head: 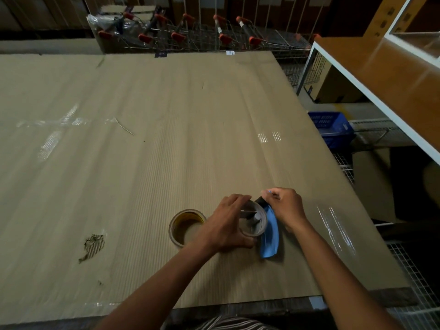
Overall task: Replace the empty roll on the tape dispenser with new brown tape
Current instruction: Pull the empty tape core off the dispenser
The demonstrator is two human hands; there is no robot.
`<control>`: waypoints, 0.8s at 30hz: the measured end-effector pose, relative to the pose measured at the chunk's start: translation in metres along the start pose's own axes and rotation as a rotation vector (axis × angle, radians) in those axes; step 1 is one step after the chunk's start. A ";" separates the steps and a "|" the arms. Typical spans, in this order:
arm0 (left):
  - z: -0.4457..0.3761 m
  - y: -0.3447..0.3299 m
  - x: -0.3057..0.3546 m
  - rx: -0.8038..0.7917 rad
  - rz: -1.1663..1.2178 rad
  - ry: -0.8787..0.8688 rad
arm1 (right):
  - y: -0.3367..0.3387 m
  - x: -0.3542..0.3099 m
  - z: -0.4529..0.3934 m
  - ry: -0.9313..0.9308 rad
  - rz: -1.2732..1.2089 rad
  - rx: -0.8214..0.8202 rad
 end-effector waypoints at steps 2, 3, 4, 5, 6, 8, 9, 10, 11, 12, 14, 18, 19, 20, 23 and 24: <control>0.000 0.003 0.003 0.026 0.014 -0.032 | 0.005 -0.001 0.001 0.007 -0.015 0.012; 0.001 0.006 0.005 0.043 0.026 -0.050 | 0.008 -0.003 0.001 0.011 -0.023 0.018; 0.001 0.009 0.007 0.062 0.040 -0.073 | 0.012 -0.004 0.001 0.013 -0.034 0.025; 0.002 0.012 0.010 0.081 0.054 -0.101 | 0.017 -0.006 0.000 0.012 -0.055 0.031; 0.002 0.016 0.014 0.099 0.069 -0.131 | 0.022 -0.008 0.000 0.008 -0.086 0.033; 0.005 0.023 0.022 0.142 0.093 -0.190 | 0.033 -0.016 0.000 0.014 -0.146 0.027; 0.006 0.027 0.027 0.166 0.104 -0.219 | 0.039 -0.021 0.000 0.025 -0.166 0.026; 0.008 0.031 0.031 0.188 0.119 -0.246 | 0.045 -0.026 0.001 0.038 -0.189 0.033; 0.010 0.035 0.035 0.208 0.141 -0.266 | 0.051 -0.030 0.001 0.049 -0.218 0.045; 0.011 0.039 0.038 0.230 0.167 -0.284 | 0.057 -0.035 0.002 0.057 -0.251 0.059; 0.013 0.045 0.046 0.268 0.207 -0.322 | 0.065 -0.044 0.005 0.066 -0.325 0.074; 0.013 0.047 0.049 0.304 0.242 -0.354 | 0.066 -0.054 0.008 0.048 -0.492 0.040; 0.013 0.045 0.047 0.306 0.250 -0.348 | 0.063 -0.052 0.008 0.020 -0.520 0.015; 0.013 0.044 0.044 0.304 0.256 -0.342 | 0.059 -0.049 0.007 -0.010 -0.530 -0.015; 0.012 0.042 0.040 0.299 0.270 -0.344 | 0.048 -0.040 0.006 -0.087 -0.532 -0.118; 0.012 0.041 0.040 0.299 0.275 -0.349 | 0.047 -0.039 0.006 -0.105 -0.539 -0.139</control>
Point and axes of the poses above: each hand's wrist, its own z-axis away from the middle knuckle, its own y-axis out of the back of the hand, x = y × z, the point moved 8 cm from there along -z, towards the middle knuckle, and after that the axes turned 7 degrees about z, right-handed, at the moved point
